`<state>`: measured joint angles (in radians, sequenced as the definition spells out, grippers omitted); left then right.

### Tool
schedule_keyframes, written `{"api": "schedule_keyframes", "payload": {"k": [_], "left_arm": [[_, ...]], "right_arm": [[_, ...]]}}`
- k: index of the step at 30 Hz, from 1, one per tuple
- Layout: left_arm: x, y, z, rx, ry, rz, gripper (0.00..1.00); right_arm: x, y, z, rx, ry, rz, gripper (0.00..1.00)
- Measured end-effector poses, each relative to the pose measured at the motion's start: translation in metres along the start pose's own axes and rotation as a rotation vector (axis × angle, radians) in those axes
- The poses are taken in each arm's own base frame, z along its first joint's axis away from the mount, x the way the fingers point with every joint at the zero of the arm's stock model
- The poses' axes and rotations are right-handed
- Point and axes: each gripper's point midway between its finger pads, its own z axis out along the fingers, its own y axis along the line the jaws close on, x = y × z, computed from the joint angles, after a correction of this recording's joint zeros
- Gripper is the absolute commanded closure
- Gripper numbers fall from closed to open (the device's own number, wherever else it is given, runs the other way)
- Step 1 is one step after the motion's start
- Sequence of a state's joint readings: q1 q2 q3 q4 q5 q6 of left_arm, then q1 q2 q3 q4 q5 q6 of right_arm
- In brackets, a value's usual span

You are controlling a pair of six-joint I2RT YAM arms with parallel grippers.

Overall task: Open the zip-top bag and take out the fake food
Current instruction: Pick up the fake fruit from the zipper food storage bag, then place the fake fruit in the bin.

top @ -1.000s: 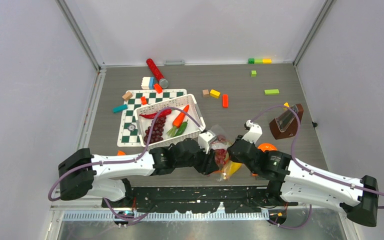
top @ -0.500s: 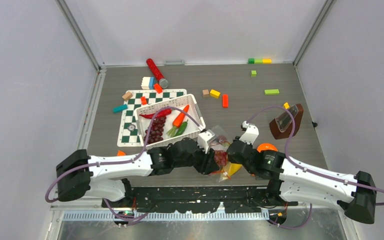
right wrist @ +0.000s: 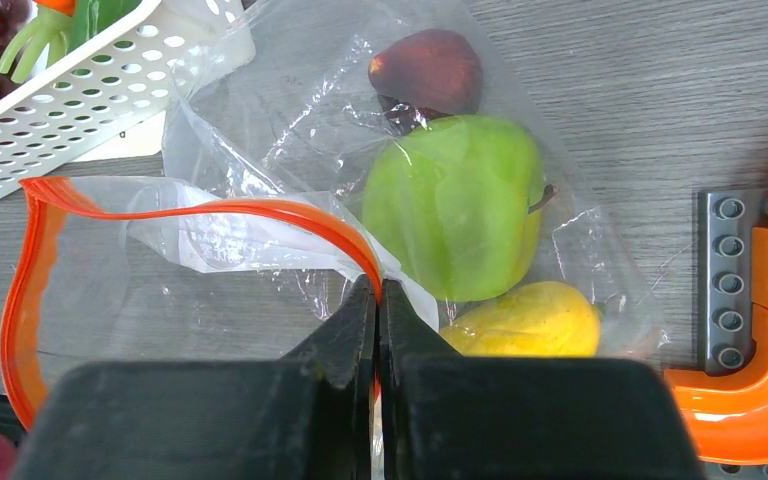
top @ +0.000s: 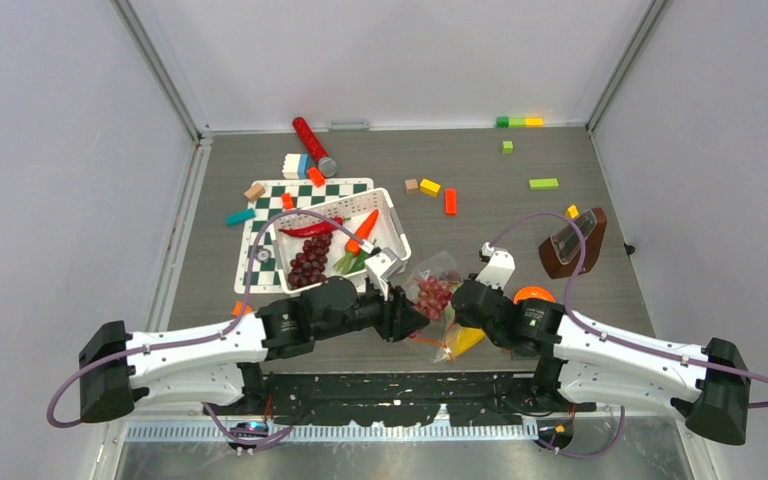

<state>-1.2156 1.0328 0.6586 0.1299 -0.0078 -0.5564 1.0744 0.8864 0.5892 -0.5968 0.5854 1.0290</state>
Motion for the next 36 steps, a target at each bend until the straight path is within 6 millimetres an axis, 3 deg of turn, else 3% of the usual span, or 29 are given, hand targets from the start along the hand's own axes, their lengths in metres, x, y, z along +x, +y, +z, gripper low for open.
{"api": "schedule_keyframes", "payload": {"k": [6, 11, 15, 21, 27, 36], "left_arm": [[-0.018, 0.016, -0.013, -0.097, -0.081, -0.003, 0.63], [-0.029, 0.056, -0.029, -0.262, -0.103, -0.026, 0.66], [-0.052, 0.099, -0.055, -0.398, -0.176, -0.085, 0.66], [-0.085, 0.128, -0.097, -0.513, -0.324, -0.149, 0.65], [-0.075, 0.164, -0.114, -0.666, -0.303, -0.215, 0.66], [-0.057, 0.201, -0.1, -0.784, -0.248, -0.347, 0.69]], "right_arm": [[0.0, 0.0, 0.0, -0.001, 0.0, 0.003, 1.0], [0.0, 0.001, 0.0, -0.002, -0.001, 0.004, 1.0], [0.0, 0.001, 0.0, -0.002, -0.001, 0.004, 1.0], [0.0, 0.001, 0.0, -0.002, -0.001, 0.005, 1.0], [0.0, 0.001, 0.0, -0.002, -0.001, 0.004, 1.0], [0.0, 0.001, 0.0, -0.002, -0.001, 0.004, 1.0]]}}
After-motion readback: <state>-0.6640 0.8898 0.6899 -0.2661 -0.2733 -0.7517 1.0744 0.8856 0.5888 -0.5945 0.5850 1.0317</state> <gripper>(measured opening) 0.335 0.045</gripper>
